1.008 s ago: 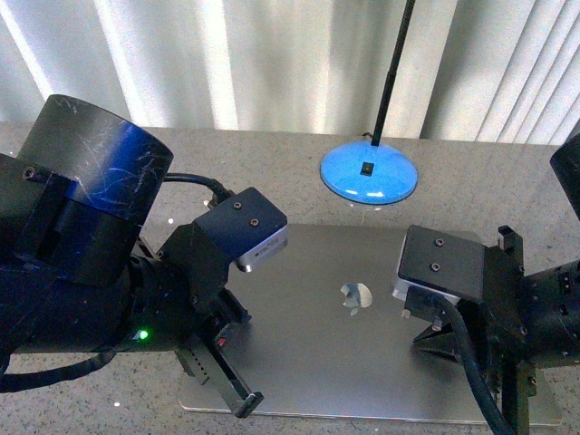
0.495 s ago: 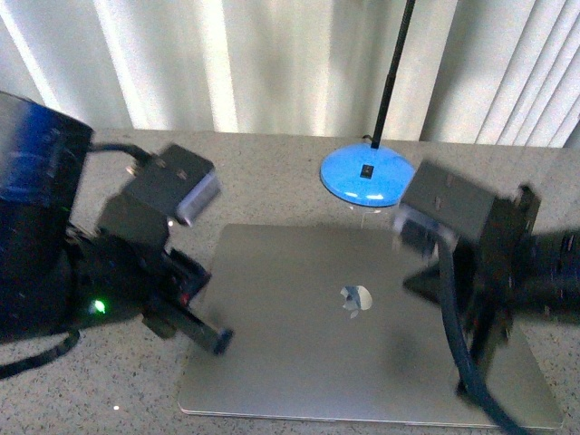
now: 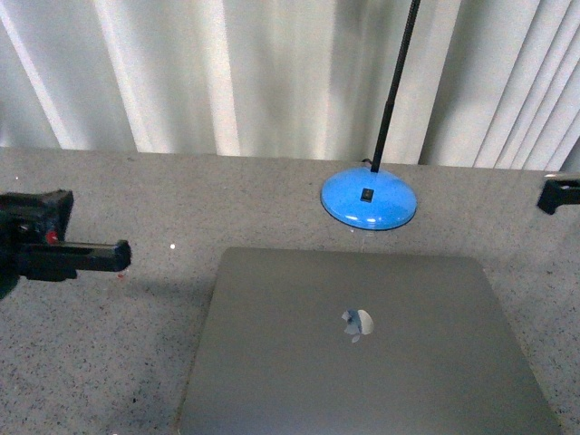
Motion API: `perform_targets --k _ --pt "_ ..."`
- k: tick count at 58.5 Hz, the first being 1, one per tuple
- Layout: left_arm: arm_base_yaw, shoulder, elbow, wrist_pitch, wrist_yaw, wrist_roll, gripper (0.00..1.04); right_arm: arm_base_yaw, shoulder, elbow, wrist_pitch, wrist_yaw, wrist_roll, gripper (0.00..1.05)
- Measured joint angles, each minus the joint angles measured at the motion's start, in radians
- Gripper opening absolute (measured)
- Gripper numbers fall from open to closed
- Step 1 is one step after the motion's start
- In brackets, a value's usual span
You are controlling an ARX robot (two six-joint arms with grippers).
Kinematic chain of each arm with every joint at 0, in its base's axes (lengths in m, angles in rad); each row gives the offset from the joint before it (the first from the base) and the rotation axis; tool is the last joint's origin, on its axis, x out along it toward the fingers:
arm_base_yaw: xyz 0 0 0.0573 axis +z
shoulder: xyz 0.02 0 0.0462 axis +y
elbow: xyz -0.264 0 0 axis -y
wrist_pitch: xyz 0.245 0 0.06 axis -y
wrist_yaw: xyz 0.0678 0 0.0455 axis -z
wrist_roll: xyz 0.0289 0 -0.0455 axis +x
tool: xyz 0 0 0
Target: Close laptop
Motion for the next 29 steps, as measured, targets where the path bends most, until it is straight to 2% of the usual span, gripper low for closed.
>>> perform_targets --k 12,16,21,29 --pt "0.011 -0.042 -0.043 0.024 0.029 -0.003 0.04 -0.051 -0.173 -0.134 -0.063 -0.057 0.025 0.03" --pt "0.070 -0.180 -0.151 -0.004 0.110 -0.008 0.04 -0.065 -0.239 -0.166 -0.091 -0.075 0.027 0.03" --pt "0.117 -0.387 -0.251 -0.052 0.118 -0.013 0.04 -0.087 -0.306 -0.196 -0.135 -0.083 0.028 0.03" --pt "0.149 -0.577 -0.300 -0.154 0.146 -0.022 0.04 -0.104 -0.437 -0.241 -0.216 -0.118 0.031 0.03"
